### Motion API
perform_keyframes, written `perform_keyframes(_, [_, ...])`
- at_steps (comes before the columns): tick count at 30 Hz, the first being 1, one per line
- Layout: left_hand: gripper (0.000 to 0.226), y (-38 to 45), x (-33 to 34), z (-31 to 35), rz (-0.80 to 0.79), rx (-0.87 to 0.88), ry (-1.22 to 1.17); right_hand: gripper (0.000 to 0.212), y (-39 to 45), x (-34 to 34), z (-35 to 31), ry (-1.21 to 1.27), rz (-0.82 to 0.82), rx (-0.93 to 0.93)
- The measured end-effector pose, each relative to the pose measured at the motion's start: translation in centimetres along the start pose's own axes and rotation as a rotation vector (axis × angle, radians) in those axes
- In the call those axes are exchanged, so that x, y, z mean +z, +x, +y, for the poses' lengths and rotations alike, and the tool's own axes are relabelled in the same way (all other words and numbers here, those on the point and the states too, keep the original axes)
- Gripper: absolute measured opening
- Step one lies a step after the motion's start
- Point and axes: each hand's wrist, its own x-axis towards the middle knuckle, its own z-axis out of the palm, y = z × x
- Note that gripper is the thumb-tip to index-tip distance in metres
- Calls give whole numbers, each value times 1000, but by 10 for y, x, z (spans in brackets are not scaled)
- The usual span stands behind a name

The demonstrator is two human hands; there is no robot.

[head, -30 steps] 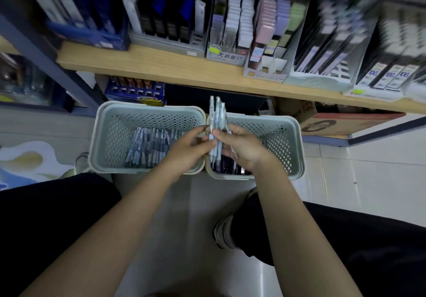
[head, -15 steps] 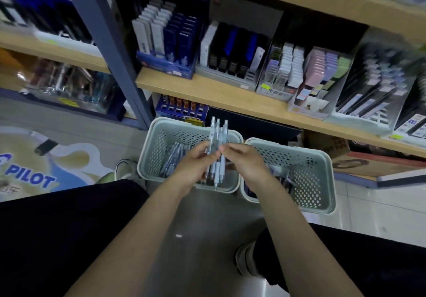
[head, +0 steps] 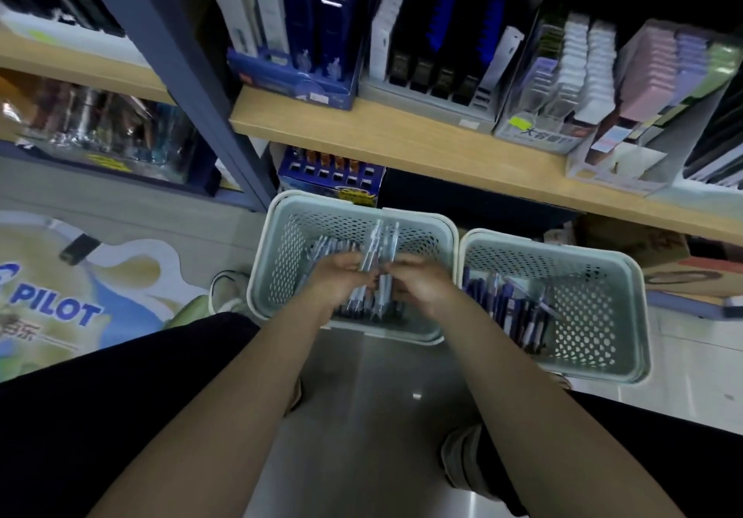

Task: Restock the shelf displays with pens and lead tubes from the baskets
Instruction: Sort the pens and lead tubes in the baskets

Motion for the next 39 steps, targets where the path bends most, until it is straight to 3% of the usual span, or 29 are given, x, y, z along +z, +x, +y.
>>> perform_keyframes(4, [56,9,8,-11,-40,-77,47,22,12,4,14,94,-33,79])
perform_keyframes(8, [54,8,5,-15,-92,-28,62,21,14,3,21,171,-93,69])
perform_keyframes(13, [46,-8,0,-6,-39,108,151,29,-7,-7,13,132,-77,-49])
perform_keyframes(18, [23,-26,33,2,118,407,374,12,-51,-44,1,184,49,-274])
perform_keyframes(23, [70,-31,89,-1,82,695,838,16,-66,-117,17,12,339,-308])
perform_keyframes(28, [93,-17,121,-12,-31,660,1214,41,-54,-181,61,-182,465,-176])
perform_keyframes(35, [88,-1,116,-35,50,707,1298,29,14,-194,91,-445,258,-27])
perform_keyframes(37, [87,-5,112,-39,66,689,1272,26,30,-191,92,-506,308,-31])
perform_keyframes(39, [85,-8,112,-41,73,644,1244,34,41,-193,95,-547,473,-4])
